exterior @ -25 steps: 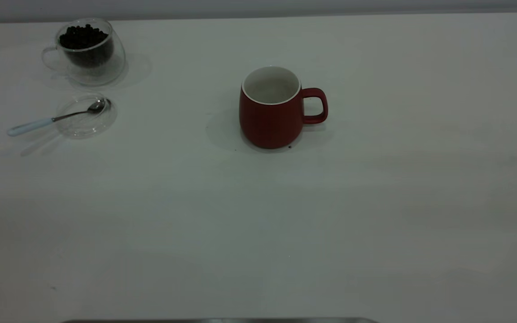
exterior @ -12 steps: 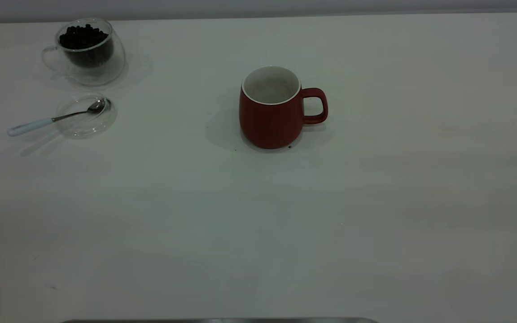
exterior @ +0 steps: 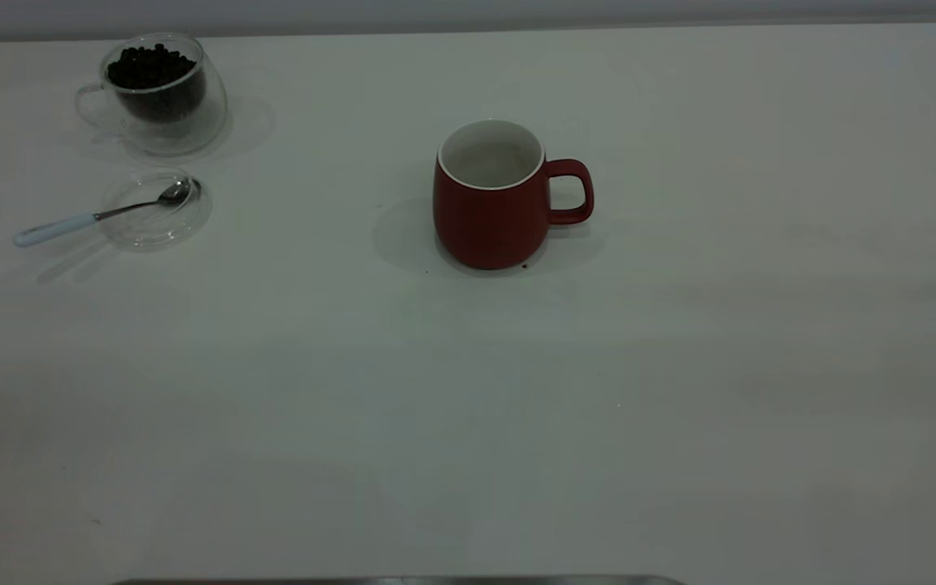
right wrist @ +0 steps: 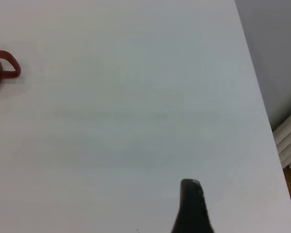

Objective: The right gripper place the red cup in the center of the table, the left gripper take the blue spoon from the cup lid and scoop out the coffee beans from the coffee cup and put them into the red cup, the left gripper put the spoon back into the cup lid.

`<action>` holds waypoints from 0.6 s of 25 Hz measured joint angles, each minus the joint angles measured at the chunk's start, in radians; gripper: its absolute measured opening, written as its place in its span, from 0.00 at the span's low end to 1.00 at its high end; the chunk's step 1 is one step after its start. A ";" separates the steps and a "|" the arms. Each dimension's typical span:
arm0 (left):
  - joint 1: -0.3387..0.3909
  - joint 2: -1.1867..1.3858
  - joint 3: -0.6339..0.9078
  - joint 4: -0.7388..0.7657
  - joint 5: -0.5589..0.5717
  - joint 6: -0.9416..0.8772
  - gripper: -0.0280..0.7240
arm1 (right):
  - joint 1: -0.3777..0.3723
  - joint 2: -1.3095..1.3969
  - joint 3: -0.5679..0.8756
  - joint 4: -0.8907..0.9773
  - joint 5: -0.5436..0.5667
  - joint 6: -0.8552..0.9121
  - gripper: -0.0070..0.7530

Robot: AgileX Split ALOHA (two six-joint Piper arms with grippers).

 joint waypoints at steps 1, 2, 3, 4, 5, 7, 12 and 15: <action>0.021 -0.020 0.000 0.000 0.000 0.000 0.81 | 0.000 0.000 0.000 0.000 0.000 0.000 0.79; 0.043 -0.039 0.000 0.000 0.000 0.000 0.81 | 0.000 0.000 0.000 0.000 0.000 0.000 0.79; 0.060 -0.059 0.000 0.000 0.000 0.000 0.81 | 0.000 0.000 0.000 0.000 0.000 0.000 0.79; 0.069 -0.073 0.000 0.000 0.001 0.000 0.81 | 0.000 0.000 0.000 0.000 0.000 0.000 0.79; 0.074 -0.079 0.000 0.000 0.001 -0.006 0.81 | 0.000 0.000 0.000 0.000 0.000 0.000 0.79; 0.076 -0.081 0.000 0.000 0.001 0.000 0.81 | 0.000 0.000 0.000 0.000 0.000 0.000 0.79; 0.076 -0.081 0.000 0.000 0.001 0.000 0.81 | 0.000 0.000 0.000 0.000 0.000 0.000 0.79; 0.076 -0.081 0.000 0.000 0.001 0.000 0.81 | 0.000 0.000 0.000 0.000 0.000 0.000 0.79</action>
